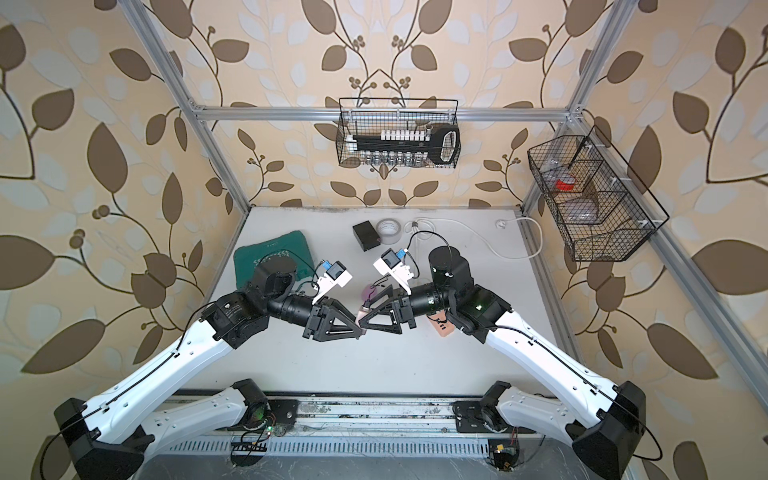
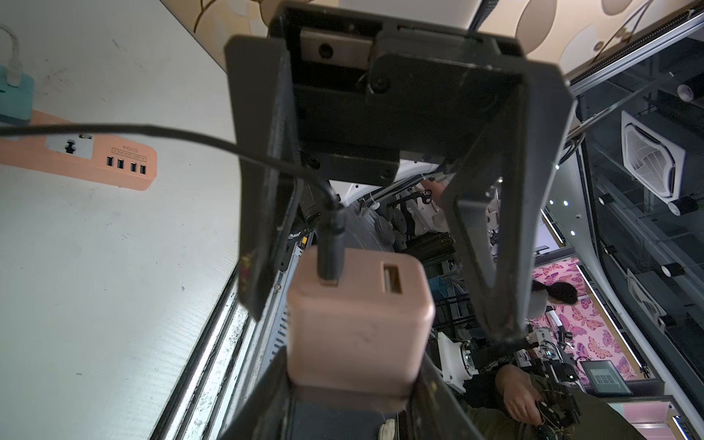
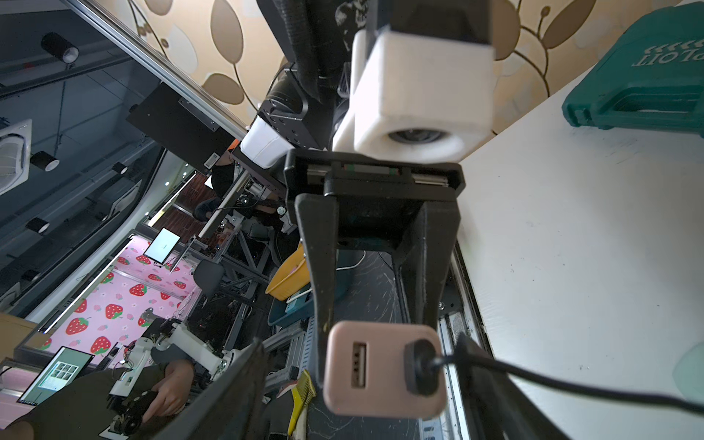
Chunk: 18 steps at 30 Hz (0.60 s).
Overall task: Charge the bluetooth headset
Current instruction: Adjust the plug.
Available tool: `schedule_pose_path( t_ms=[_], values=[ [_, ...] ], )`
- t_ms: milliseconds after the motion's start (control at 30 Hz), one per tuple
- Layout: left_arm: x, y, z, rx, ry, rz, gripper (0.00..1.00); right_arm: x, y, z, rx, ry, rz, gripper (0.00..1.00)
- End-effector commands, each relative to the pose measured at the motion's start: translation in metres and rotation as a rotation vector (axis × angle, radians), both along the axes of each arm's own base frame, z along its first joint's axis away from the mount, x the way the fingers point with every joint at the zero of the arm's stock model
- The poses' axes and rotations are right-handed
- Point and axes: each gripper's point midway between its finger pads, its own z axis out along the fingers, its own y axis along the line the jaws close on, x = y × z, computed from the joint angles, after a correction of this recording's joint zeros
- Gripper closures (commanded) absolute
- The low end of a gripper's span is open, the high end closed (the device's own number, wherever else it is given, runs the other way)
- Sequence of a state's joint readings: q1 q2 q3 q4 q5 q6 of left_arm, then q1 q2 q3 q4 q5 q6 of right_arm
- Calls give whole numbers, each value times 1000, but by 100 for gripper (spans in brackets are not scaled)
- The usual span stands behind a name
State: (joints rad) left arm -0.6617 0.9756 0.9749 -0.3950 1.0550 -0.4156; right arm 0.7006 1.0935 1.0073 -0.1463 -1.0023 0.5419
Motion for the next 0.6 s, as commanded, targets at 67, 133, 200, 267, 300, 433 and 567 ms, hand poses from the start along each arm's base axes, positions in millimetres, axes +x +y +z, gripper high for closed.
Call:
schedule_pose_path(
  t_ms=[67, 133, 200, 267, 300, 433, 567],
  values=[
    [-9, 1, 20, -57, -71, -55, 74, -4, -2, 4, -20, -22, 14, 30],
    [-9, 1, 20, -57, -72, -57, 74, -3, -1, 3, -24, -18, 13, 36],
    [-10, 1, 19, -56, -70, -59, 74, -2, -1, 2, -30, -13, 10, 40],
    [-10, 1, 20, -57, -71, -60, 74, -1, 0, 1, -39, -6, 9, 40],
    [-10, 1, 20, -57, -70, -63, 74, -1, 0, 0, -41, -5, 10, 40],
    [-11, 1, 20, -55, -71, -68, 74, -1, 1, 2, -40, -5, 13, 38],
    [-11, 0, 19, -53, -63, -75, 74, 1, 2, 3, -39, -7, 13, 39]
  ],
)
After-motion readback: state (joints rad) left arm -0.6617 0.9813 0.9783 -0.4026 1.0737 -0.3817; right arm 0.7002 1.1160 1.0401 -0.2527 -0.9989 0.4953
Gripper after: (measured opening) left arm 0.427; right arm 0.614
